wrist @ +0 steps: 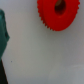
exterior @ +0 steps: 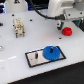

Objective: Insert the blue gear onto the right peg, followed by the red gear

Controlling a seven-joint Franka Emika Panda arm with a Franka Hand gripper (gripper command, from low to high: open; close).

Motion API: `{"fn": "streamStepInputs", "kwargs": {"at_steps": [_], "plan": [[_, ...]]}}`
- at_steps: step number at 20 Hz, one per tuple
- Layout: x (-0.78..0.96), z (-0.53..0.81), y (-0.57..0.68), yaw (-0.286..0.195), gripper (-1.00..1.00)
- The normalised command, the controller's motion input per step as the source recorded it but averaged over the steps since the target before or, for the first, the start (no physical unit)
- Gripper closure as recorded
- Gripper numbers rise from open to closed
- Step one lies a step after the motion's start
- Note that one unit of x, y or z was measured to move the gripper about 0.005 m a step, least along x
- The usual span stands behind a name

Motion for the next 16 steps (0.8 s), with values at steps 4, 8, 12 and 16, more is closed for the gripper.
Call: {"fn": "streamStepInputs", "kwargs": {"at_steps": [4, 8, 12, 16], "plan": [[0.16, 0.0, -0.37, 0.0, -1.0], [0.06, -0.02, -0.25, 0.0, -1.0], [-0.2, -0.32, -0.03, 0.0, -1.0], [-0.15, -0.19, 0.21, 0.0, -1.0]]}}
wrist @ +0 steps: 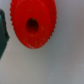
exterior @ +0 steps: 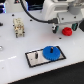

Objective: Insert the blue gear onto the right peg, followed by the red gear

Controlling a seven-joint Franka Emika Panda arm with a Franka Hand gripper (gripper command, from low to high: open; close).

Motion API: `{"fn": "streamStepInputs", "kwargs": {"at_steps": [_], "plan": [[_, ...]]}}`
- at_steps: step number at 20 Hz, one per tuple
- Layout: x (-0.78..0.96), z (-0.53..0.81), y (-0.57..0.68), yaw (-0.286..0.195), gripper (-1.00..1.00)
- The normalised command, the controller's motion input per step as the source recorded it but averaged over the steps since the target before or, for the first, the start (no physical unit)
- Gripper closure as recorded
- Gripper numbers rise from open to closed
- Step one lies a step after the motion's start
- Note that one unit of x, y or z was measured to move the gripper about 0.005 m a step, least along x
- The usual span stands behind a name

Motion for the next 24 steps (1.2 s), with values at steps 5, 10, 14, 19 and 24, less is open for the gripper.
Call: {"fn": "streamStepInputs", "kwargs": {"at_steps": [5, 10, 14, 19, 24], "plan": [[-0.09, -0.19, 0.18, 0.0, 1.0], [-0.1, -0.11, 0.16, 0.0, 1.0], [-0.1, -0.03, 0.11, 0.0, 1.0], [-0.13, 0.04, 0.0, 0.0, 1.0], [0.08, 0.46, -0.07, 0.0, 1.0]]}}
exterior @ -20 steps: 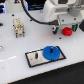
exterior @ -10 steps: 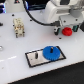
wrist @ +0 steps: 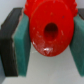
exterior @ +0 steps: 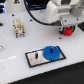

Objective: Insert the blue gear onto the right peg, followed by the red gear

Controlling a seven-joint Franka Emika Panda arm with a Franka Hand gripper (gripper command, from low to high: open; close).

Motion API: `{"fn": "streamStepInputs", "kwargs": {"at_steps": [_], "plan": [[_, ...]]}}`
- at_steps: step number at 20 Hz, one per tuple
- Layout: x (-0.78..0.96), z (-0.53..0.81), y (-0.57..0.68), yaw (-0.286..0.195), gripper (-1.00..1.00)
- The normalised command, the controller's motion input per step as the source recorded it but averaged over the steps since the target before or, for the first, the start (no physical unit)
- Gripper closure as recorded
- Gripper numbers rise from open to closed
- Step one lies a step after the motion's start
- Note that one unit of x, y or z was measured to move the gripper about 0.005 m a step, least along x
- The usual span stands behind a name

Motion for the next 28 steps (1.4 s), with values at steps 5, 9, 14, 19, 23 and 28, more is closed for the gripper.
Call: {"fn": "streamStepInputs", "kwargs": {"at_steps": [5, 9, 14, 19, 23, 28], "plan": [[0.32, 0.6, -0.2, 0.0, 1.0], [0.49, 0.52, -0.34, 0.0, 1.0], [0.52, 0.49, -0.31, 0.0, 1.0], [0.61, 0.46, -0.25, 0.0, 1.0], [0.64, 0.43, -0.26, 0.0, 1.0], [0.67, 0.27, -0.31, 0.0, 1.0]]}}
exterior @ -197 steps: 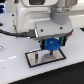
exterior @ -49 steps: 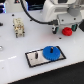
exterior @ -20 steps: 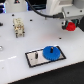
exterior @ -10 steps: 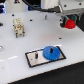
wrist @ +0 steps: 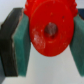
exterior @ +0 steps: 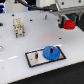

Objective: Insert the blue gear onto the right peg, followed by the red gear

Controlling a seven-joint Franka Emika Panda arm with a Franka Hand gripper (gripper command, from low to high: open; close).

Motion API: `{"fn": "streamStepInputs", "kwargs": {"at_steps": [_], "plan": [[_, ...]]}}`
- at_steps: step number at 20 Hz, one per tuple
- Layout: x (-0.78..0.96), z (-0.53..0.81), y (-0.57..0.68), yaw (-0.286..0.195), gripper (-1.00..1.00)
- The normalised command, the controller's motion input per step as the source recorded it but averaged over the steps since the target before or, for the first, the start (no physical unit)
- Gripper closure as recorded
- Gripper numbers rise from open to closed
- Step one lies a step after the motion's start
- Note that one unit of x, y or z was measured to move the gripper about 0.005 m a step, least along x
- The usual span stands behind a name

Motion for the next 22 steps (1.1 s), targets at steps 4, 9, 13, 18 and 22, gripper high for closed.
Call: {"fn": "streamStepInputs", "kwargs": {"at_steps": [4, 9, 13, 18, 22], "plan": [[0.73, 0.16, -0.3, 0.0, 1.0], [0.74, 0.11, -0.27, 0.0, 1.0], [0.63, 0.03, -0.25, 0.0, 1.0], [0.34, -0.06, -0.24, 0.0, 1.0], [0.11, -0.15, -0.19, 0.0, 1.0]]}}
